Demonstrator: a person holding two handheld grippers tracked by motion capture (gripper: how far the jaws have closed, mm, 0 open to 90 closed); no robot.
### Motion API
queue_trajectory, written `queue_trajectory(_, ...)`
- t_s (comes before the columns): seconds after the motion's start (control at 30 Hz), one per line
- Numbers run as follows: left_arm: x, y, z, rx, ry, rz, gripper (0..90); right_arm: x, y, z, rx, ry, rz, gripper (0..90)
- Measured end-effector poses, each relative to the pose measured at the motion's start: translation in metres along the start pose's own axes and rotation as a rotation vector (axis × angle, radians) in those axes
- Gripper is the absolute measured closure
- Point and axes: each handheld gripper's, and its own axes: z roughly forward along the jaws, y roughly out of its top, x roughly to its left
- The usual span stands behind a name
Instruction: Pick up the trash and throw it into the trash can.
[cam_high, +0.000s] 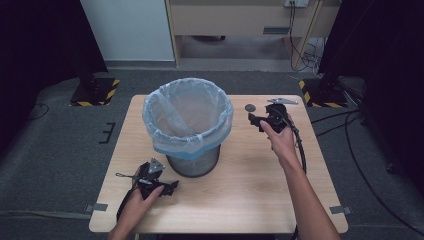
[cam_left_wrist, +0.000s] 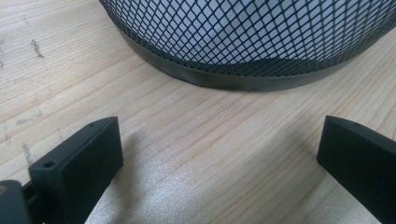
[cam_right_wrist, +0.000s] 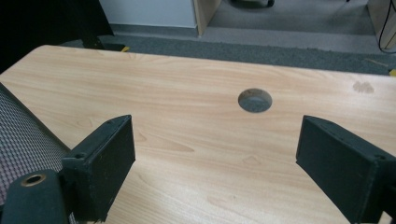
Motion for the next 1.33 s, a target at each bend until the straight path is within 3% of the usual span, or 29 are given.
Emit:
queue_trajectory(0.43,0.0,0.0,0.0,0.0,0.0,0.0,0.0,-0.004,-0.032,0.019,0.063,0.0,0.008,11.5)
queue_trajectory(0.6,0.0,0.0,0.0,0.0,0.0,0.0,0.0,-0.006,-0.046,0.032,0.132,-0.003,0.017,9.8)
queue_trajectory(0.77,0.0,0.0,0.0,0.0,0.0,0.0,0.0,-0.01,-0.073,0.049,0.185,-0.033,0.032,10.4)
queue_trajectory(0.93,0.0,0.0,0.0,0.0,0.001,0.0,0.0,-0.011,-0.089,0.058,0.216,-0.046,0.035,10.6)
queue_trajectory(1.1,0.0,0.0,0.0,0.0,0.001,0.0,0.0,-0.003,-0.099,0.062,0.2,-0.093,-0.033,8.6)
queue_trajectory(1.17,0.0,0.0,0.0,0.0,0.0,0.0,0.0,0.002,-0.103,0.064,0.189,-0.116,-0.089,6.2)
queue_trajectory(1.33,0.0,0.0,0.0,0.0,0.0,0.0,0.0,0.004,-0.105,0.063,0.205,-0.118,-0.077,0.3)
